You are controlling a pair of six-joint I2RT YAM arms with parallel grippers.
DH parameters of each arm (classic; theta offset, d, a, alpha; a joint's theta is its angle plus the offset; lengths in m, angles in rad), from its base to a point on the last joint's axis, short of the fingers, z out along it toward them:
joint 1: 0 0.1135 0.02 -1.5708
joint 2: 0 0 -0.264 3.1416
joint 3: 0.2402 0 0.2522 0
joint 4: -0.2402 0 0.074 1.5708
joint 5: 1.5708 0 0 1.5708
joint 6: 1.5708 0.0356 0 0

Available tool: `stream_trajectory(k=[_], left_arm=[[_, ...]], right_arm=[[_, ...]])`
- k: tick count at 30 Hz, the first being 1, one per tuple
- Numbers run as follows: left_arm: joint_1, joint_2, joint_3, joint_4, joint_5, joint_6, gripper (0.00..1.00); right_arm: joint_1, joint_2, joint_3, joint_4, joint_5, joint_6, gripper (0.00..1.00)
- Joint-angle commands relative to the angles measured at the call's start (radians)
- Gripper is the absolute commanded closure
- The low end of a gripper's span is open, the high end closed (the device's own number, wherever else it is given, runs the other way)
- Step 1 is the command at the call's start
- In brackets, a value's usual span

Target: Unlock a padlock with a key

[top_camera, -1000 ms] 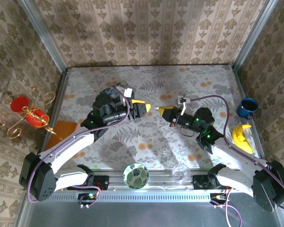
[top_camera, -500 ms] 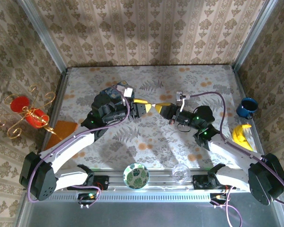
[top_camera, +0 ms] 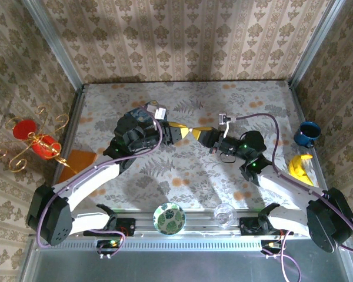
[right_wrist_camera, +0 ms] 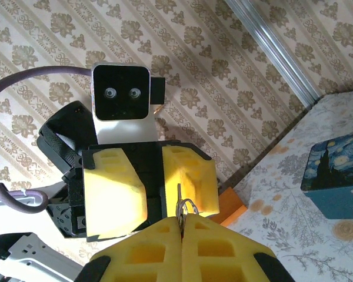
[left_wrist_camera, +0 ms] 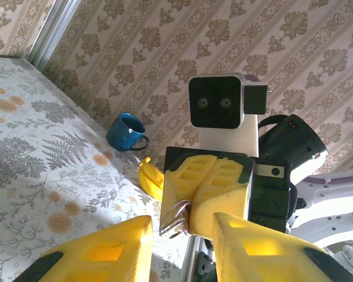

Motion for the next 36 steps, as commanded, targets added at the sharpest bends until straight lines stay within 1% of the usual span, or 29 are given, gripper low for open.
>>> stream_trajectory(k=[1,3,8,14,23,27,31,33,36], left_arm=[[0.005,0.009,0.019,0.067,0.03,-0.024,0.69],[0.006,0.014,0.019,0.073,0.031,-0.026,0.72],[0.006,0.022,0.021,0.081,0.033,-0.03,0.83],[0.009,0.019,0.018,0.09,0.031,-0.035,0.88],[0.021,-0.003,0.004,0.09,0.007,-0.03,0.87],[0.021,-0.006,0.004,0.094,0.003,-0.032,0.83],[0.022,-0.006,0.002,0.104,-0.001,-0.036,0.82],[0.023,-0.006,0.001,0.108,-0.001,-0.039,0.84],[0.023,-0.006,0.0,0.114,0.002,-0.044,0.91]], right_arm=[[0.002,0.008,0.038,0.046,-0.025,0.012,1.0],[0.005,0.011,0.04,0.048,-0.027,0.012,1.0],[0.009,0.017,0.044,0.048,-0.027,0.014,1.0],[0.01,0.023,0.043,0.046,-0.03,0.016,1.0],[0.012,0.023,0.04,0.049,-0.027,0.017,1.0],[0.013,0.026,0.041,0.052,-0.029,0.019,1.0],[0.015,0.026,0.044,0.057,-0.027,0.02,1.0],[0.016,0.026,0.044,0.059,-0.028,0.023,1.0],[0.016,0.026,0.044,0.06,-0.027,0.023,1.0]])
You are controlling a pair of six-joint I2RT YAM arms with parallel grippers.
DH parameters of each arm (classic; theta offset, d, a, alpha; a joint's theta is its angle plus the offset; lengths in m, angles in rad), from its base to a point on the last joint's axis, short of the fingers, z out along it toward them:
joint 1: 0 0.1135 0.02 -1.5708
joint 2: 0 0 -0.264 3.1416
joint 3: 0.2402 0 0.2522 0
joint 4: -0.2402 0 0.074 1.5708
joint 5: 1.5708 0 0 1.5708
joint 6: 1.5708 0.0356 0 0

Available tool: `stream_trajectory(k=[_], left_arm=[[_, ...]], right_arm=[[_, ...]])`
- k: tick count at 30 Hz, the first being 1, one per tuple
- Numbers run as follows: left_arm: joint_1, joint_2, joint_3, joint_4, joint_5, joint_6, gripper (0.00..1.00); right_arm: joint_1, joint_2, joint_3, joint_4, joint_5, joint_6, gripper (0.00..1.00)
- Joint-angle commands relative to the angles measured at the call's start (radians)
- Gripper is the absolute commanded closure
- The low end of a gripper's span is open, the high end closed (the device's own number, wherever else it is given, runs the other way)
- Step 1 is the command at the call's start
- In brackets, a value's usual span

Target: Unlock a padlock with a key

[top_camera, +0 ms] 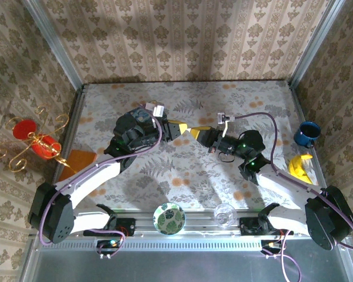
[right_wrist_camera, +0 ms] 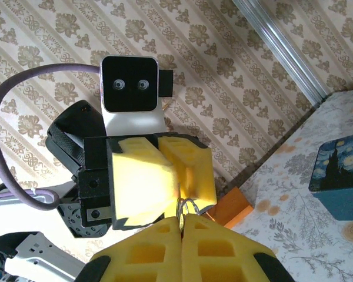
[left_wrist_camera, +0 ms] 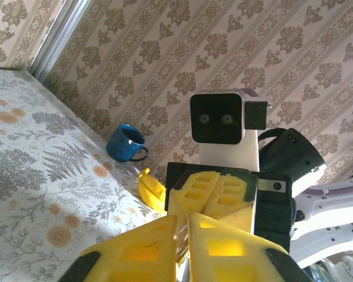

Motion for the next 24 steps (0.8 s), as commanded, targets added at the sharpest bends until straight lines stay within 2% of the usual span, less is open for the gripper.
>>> stream_trajectory(k=[1,4,8,9,10,11,13,16,18,20,24], left_arm=[[0.008,-0.026,-0.001,0.045,0.006,-0.008,0.95],[0.008,-0.026,-0.001,0.048,0.007,-0.012,1.0],[0.01,-0.027,0.005,0.044,0.025,0.0,1.0],[0.012,-0.03,0.008,0.034,0.031,0.006,1.0],[0.017,-0.037,0.011,0.014,0.033,0.016,1.0],[0.021,-0.046,0.018,-0.018,0.036,0.036,1.0],[0.031,-0.076,0.038,-0.124,0.035,0.098,1.0],[0.031,-0.141,0.097,-0.381,-0.004,0.263,1.0],[0.027,-0.179,0.144,-0.55,-0.033,0.374,1.0],[0.024,-0.199,0.191,-0.681,-0.04,0.458,1.0],[0.009,-0.201,0.275,-0.87,0.022,0.583,1.0]], right_arm=[[0.008,0.006,0.034,0.037,-0.018,0.004,1.0],[0.01,0.007,0.032,0.038,-0.016,0.008,1.0],[0.011,0.006,0.035,0.022,-0.011,0.002,0.98],[0.011,0.004,0.036,0.005,-0.006,-0.006,0.87],[0.011,-0.003,0.038,-0.024,0.001,-0.017,0.69],[0.01,-0.014,0.041,-0.064,0.012,-0.038,0.56],[0.011,-0.047,0.043,-0.133,0.035,-0.08,0.43],[0.01,-0.12,0.027,-0.223,0.078,-0.133,0.31],[0.01,-0.173,0.025,-0.287,0.098,-0.168,0.27],[0.01,-0.22,0.032,-0.352,0.1,-0.206,0.26],[0.011,-0.288,0.045,-0.409,0.025,-0.268,0.24]])
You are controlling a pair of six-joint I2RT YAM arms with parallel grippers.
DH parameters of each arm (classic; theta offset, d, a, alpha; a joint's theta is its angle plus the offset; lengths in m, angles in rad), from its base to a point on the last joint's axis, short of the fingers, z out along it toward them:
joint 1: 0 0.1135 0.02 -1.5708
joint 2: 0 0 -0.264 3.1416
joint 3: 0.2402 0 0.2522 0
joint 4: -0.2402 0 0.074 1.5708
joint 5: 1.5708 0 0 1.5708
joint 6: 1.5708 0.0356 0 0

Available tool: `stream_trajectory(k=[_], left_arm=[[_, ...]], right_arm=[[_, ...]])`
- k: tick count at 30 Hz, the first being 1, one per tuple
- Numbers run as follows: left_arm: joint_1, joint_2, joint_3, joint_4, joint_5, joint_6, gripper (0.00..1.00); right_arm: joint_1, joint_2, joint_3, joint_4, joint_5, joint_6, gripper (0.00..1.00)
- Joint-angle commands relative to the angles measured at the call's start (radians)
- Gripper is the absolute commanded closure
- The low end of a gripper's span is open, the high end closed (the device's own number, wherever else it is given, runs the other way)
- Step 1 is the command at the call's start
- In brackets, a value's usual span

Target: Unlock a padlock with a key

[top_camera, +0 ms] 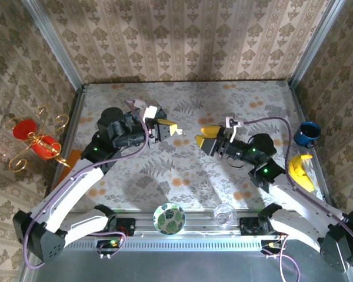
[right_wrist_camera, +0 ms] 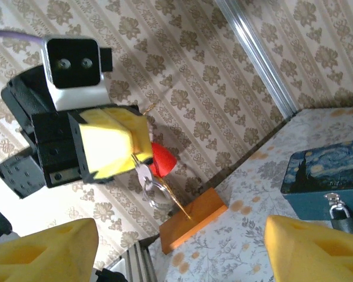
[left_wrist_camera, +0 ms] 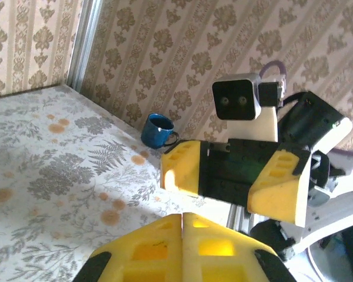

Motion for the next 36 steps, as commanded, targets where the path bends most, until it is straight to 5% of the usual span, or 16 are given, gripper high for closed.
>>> stream_trajectory(k=[1,11,15,24,36], left_arm=[[-0.02,-0.001,0.064,-0.257,0.058,0.199,1.0],[-0.051,0.019,0.048,-0.121,0.153,0.169,1.0],[-0.056,0.031,0.036,-0.062,0.168,0.137,1.0],[-0.059,0.033,-0.028,0.094,0.183,0.046,1.0],[-0.017,0.024,-0.087,0.263,0.177,-0.072,1.0]], right_arm=[[0.007,-0.045,0.034,-0.079,-0.059,-0.087,0.24],[0.033,-0.008,0.116,-0.109,-0.19,-0.062,0.32],[0.047,0.051,0.152,-0.114,-0.201,-0.06,0.45],[0.062,0.148,0.133,0.098,-0.198,0.042,0.48],[0.095,0.211,0.161,0.11,-0.22,0.038,0.59]])
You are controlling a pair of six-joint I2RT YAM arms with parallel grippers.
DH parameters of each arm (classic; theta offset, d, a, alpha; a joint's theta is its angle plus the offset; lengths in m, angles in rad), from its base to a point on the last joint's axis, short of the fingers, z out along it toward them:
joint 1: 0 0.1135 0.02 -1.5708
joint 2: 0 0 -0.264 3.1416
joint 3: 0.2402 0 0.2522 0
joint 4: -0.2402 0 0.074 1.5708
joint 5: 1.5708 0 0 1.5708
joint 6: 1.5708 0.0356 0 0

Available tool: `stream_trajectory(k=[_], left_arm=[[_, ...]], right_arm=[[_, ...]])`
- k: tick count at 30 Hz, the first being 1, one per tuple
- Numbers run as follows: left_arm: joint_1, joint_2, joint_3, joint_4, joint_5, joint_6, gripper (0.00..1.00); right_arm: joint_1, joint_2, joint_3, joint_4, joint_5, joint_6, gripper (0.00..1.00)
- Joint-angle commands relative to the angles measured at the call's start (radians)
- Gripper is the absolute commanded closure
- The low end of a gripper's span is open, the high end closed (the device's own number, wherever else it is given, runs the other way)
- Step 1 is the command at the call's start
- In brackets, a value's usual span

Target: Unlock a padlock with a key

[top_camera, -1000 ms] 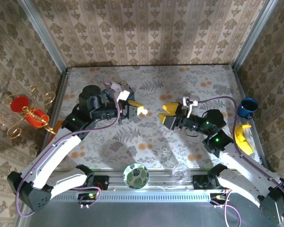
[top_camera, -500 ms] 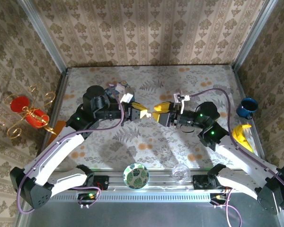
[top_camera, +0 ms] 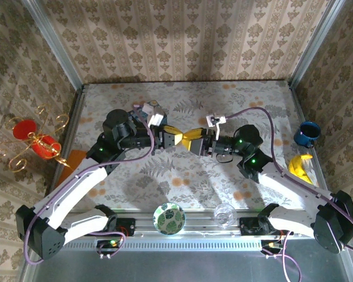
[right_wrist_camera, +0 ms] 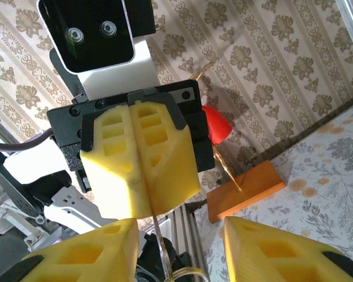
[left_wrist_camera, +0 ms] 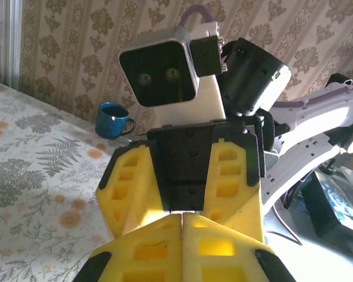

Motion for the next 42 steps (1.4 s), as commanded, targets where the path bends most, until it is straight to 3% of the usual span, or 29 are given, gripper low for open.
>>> stream_trajectory(k=[1,7,17,21,25,33,42], left_arm=[[0.022,-0.007,-0.026,0.132,0.025,-0.08,1.0],[0.037,-0.004,-0.04,0.177,0.028,-0.112,1.0],[0.04,0.0,-0.038,0.18,0.039,-0.117,1.0],[0.043,-0.003,-0.042,0.174,0.044,-0.117,1.0],[0.043,-0.01,-0.047,0.169,0.047,-0.117,1.0],[0.045,-0.016,-0.05,0.164,0.047,-0.117,1.0],[0.046,-0.015,-0.05,0.166,0.043,-0.118,1.0]], right_arm=[[0.01,0.003,0.027,0.04,-0.019,0.002,0.6],[0.01,-0.003,0.024,0.029,-0.013,-0.006,0.64],[0.01,-0.012,0.024,0.017,0.013,-0.016,0.81],[0.01,-0.018,0.024,0.017,0.024,-0.016,0.8],[0.01,-0.027,0.024,0.013,0.044,-0.018,0.72],[0.01,-0.028,0.028,0.017,0.041,-0.016,0.73],[0.01,-0.026,0.033,0.016,0.031,-0.015,0.91]])
